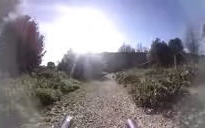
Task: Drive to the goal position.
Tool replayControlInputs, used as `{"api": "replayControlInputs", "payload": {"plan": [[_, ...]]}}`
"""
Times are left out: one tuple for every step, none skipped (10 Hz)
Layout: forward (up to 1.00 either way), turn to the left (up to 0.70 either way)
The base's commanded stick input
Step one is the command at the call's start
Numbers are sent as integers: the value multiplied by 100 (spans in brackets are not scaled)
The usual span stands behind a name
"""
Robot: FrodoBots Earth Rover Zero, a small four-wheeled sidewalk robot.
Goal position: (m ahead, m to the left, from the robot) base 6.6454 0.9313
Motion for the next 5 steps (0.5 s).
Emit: {"api": "replayControlInputs", "payload": {"plan": [[50, 0], [50, 0], [50, 0], [50, 0], [50, 0]]}}
